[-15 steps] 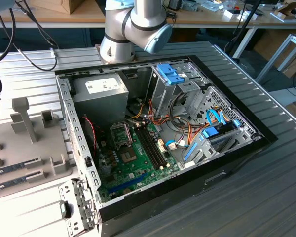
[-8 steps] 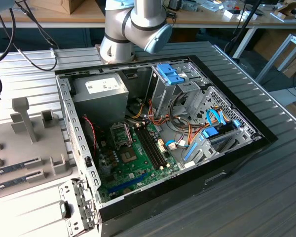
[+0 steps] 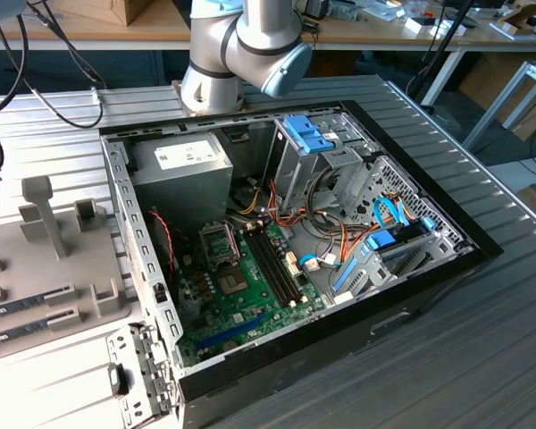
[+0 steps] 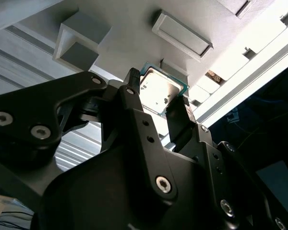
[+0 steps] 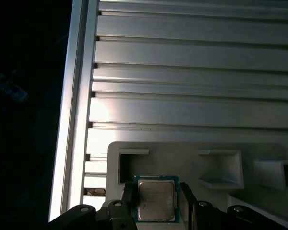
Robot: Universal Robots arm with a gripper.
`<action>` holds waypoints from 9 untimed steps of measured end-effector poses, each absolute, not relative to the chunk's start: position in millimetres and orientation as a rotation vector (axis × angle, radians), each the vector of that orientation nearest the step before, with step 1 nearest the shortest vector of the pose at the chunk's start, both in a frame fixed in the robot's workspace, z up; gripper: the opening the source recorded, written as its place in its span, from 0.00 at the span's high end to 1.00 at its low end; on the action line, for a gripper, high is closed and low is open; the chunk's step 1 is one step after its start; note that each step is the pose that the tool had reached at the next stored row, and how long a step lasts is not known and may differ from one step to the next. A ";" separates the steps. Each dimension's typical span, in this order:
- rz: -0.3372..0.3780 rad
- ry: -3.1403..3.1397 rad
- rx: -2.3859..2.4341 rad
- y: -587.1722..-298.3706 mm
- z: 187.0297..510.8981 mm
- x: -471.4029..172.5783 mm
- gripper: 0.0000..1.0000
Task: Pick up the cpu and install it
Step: 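Pick up the cpu and move it towards the insertion slot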
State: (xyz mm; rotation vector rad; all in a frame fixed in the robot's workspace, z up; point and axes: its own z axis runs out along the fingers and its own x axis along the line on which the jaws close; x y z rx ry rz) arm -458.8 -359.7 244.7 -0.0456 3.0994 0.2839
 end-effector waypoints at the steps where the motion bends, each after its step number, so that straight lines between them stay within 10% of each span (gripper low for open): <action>1: 0.285 3.099 -0.046 -359.7 244.8 -458.8 0.53; 9: 0.295 3.098 -0.045 -359.7 246.5 -458.8 0.53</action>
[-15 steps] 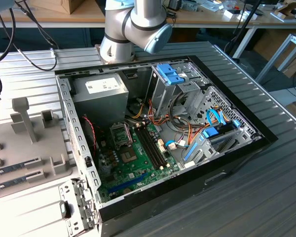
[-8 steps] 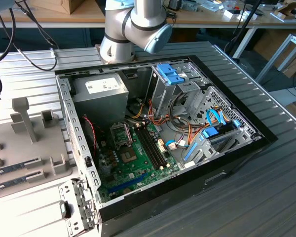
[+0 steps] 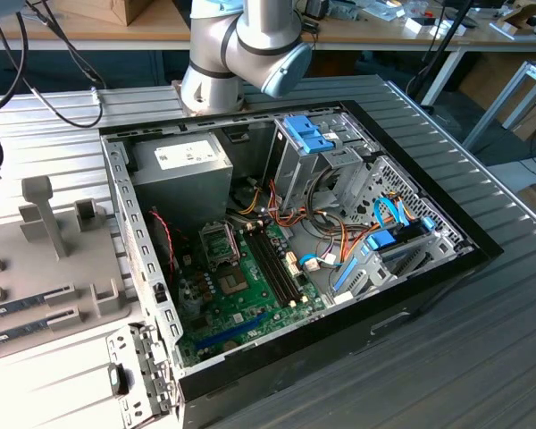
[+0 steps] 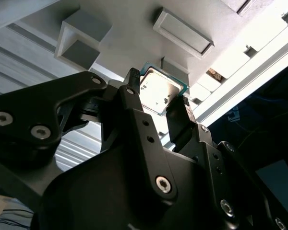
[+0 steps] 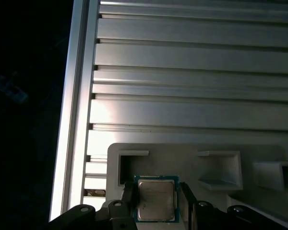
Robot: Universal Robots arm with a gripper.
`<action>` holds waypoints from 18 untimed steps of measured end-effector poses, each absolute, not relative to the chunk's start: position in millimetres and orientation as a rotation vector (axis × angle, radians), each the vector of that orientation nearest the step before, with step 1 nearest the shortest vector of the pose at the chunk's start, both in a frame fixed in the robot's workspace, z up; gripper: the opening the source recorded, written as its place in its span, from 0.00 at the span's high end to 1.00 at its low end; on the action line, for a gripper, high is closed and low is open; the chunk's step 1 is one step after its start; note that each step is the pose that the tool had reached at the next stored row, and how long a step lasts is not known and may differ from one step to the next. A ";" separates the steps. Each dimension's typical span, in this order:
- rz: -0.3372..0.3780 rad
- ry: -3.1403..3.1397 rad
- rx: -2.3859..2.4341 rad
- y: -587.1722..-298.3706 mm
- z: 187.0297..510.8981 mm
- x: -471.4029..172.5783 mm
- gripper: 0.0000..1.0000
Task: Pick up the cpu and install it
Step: 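Pick up the cpu and move it towards the insertion slot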
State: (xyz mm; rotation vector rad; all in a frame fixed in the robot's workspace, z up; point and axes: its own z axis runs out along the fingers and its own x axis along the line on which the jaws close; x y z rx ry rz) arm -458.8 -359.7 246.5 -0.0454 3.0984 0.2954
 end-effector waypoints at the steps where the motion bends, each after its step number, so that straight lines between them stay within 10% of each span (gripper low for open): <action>1: 0.296 3.098 -0.045 -359.7 246.7 -458.8 0.53; 18: 0.314 3.096 -0.045 -359.7 252.7 -458.8 0.53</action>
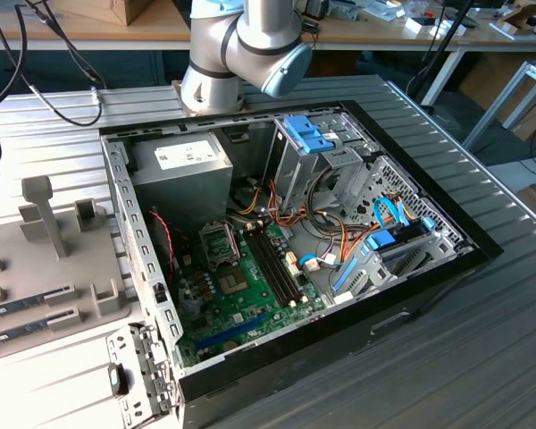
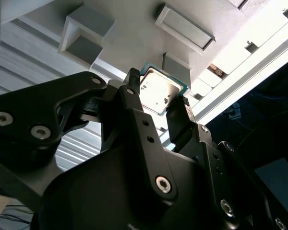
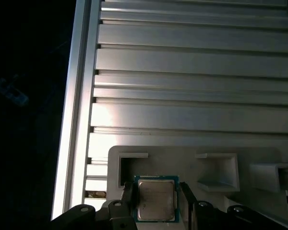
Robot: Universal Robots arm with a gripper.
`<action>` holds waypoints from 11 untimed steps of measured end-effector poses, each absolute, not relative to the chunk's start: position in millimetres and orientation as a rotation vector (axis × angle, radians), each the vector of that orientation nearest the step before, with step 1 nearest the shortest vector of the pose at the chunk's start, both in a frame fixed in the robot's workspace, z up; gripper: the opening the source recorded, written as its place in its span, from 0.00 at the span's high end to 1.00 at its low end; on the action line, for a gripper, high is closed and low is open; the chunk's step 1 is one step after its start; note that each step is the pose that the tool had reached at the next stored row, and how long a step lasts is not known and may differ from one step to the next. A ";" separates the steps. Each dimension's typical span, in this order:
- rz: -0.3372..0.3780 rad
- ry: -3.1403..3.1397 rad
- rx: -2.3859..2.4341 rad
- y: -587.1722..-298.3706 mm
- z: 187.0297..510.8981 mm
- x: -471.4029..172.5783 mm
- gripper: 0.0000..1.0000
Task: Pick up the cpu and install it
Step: 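Pick up the cpu and move it towards the insertion slot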
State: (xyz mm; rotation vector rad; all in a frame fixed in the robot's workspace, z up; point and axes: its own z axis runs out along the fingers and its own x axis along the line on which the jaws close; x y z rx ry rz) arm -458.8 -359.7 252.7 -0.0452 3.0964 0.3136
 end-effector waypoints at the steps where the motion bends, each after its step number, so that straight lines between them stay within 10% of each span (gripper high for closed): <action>1: 0.314 3.096 -0.045 -359.7 253.2 -458.8 0.53; 11: 0.107 3.112 -0.048 -359.7 255.9 -458.8 0.53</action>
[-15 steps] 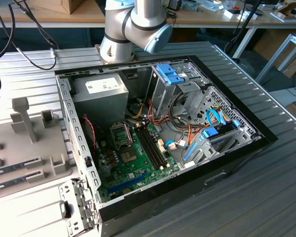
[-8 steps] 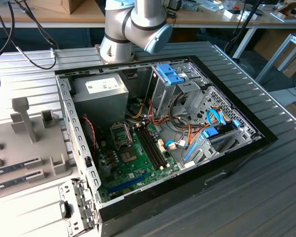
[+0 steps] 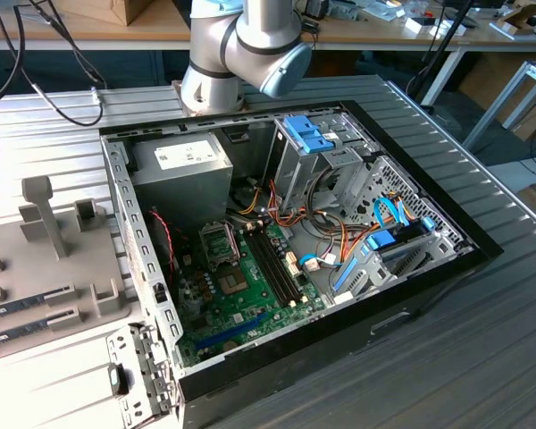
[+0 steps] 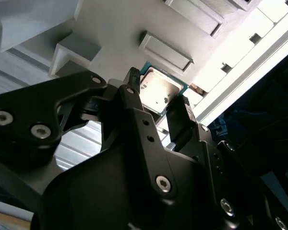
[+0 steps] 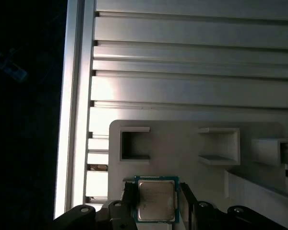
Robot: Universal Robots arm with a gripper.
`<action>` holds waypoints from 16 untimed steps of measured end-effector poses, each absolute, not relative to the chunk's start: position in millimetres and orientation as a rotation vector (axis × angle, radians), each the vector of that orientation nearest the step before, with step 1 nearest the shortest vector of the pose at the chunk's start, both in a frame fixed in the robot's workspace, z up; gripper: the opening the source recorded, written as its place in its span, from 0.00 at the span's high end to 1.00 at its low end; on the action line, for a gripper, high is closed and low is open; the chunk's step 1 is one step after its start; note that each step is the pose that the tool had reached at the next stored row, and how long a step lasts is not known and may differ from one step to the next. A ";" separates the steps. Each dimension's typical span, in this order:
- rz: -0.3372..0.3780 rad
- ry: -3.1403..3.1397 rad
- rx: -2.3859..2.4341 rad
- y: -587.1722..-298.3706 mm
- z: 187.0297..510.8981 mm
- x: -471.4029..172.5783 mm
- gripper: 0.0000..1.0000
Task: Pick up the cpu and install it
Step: 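Pick up the cpu and move it towards the insertion slot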
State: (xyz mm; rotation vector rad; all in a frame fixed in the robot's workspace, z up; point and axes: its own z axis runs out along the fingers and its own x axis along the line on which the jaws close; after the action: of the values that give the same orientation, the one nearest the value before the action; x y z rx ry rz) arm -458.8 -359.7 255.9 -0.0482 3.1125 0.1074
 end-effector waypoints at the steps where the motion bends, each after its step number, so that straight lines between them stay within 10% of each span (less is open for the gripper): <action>1: 0.105 3.113 -0.048 -359.8 256.9 -458.7 0.53; 16: 0.104 3.112 -0.048 -359.7 269.4 -458.7 0.53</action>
State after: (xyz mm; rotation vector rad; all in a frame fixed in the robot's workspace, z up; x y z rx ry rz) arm -458.7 -359.7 269.4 -0.0482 3.1124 0.1038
